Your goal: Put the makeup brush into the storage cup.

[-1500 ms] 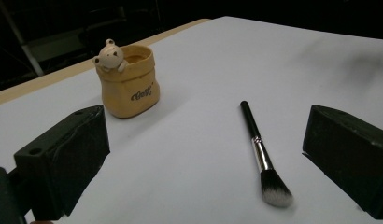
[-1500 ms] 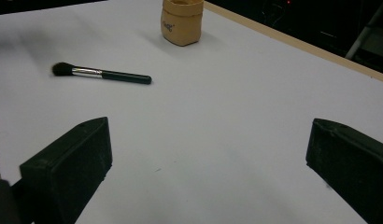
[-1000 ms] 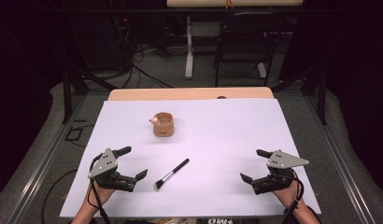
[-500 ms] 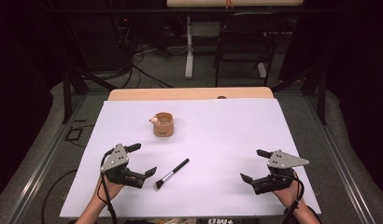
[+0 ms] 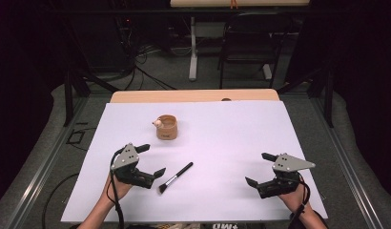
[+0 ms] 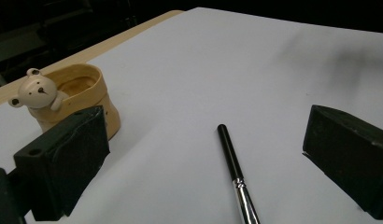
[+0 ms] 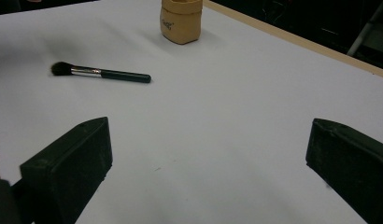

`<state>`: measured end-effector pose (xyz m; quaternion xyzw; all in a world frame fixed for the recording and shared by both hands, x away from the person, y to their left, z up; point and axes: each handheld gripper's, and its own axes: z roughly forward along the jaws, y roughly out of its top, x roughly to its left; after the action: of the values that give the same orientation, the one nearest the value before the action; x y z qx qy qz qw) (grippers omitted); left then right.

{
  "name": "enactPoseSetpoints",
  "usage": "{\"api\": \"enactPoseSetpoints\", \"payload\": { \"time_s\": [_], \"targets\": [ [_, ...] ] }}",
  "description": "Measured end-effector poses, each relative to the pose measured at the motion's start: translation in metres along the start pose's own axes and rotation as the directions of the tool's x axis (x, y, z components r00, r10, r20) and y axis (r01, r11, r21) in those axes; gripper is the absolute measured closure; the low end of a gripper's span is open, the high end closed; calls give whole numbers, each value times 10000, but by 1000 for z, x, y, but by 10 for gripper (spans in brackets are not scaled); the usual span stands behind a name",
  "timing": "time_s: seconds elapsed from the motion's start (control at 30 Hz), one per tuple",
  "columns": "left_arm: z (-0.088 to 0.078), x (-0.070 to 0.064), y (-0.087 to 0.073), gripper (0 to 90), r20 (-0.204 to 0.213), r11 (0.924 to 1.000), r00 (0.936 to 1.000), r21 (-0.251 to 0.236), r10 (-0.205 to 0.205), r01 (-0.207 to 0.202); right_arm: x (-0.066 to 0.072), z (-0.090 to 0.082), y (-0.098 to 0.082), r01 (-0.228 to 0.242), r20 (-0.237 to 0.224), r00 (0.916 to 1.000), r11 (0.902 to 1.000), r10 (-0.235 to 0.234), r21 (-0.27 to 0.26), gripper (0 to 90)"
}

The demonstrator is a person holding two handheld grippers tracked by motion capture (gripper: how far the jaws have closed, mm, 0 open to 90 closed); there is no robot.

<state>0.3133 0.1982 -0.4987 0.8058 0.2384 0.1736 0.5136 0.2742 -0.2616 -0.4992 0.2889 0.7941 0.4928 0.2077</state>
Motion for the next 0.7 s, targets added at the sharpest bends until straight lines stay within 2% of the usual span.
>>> {"api": "enactPoseSetpoints", "payload": {
  "time_s": [0.27, 0.7],
  "targets": [
    [13, 0, 5, 4, 144, 10000, 9999, 1, -7, 7, 0, 0, 0, -15, -10, 10000, 10000, 15, 13, 0],
    [33, 1, 11, 4, 342, 9989, 9994, 474, -5, -11, 0, 1, 0, 6, -28, 10000, 10000, -5, 60, 1]
  ]
}}
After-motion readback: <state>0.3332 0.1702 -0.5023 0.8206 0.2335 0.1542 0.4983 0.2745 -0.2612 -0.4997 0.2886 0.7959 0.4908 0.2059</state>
